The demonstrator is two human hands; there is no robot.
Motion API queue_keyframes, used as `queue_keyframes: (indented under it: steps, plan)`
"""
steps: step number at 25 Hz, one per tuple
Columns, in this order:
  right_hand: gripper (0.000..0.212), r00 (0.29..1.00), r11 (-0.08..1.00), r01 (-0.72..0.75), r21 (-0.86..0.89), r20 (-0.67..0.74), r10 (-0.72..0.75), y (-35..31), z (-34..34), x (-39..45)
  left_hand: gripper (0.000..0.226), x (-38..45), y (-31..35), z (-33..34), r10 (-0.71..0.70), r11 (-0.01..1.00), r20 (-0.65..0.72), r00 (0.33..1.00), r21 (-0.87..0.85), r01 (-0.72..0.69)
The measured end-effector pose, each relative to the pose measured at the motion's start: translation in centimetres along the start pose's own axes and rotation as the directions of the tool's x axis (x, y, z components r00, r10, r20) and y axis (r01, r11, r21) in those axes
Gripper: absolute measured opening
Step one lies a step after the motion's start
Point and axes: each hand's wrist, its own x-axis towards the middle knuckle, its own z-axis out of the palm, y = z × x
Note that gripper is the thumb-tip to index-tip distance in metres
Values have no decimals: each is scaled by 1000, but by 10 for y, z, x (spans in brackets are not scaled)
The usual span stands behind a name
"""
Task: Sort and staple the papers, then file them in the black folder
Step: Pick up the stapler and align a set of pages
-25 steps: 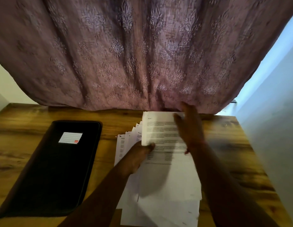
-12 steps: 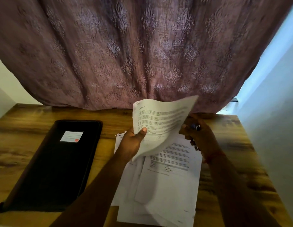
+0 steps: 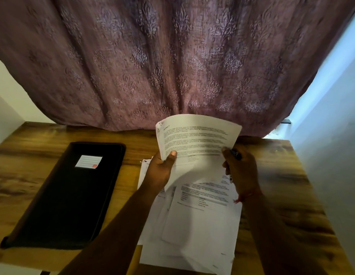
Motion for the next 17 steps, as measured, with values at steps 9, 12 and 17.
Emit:
queue_keyframes:
  steps: [9, 12, 17]
  plan:
    - [13, 991, 1000, -23, -10, -129, 22, 31, 26, -19, 32, 0, -9, 9, -62, 996, -129, 990, 50, 69]
    - [10, 990, 997, 25, -80, -140, -36, 34, 34, -22, 33, -2, -10, 11, -66, 996, -157, 985, 44, 74]
    - [31, 991, 964, 84, -253, -76, -106, 35, 41, -25, 23, -6, -8, 17, -69, 997, -162, 984, 19, 73]
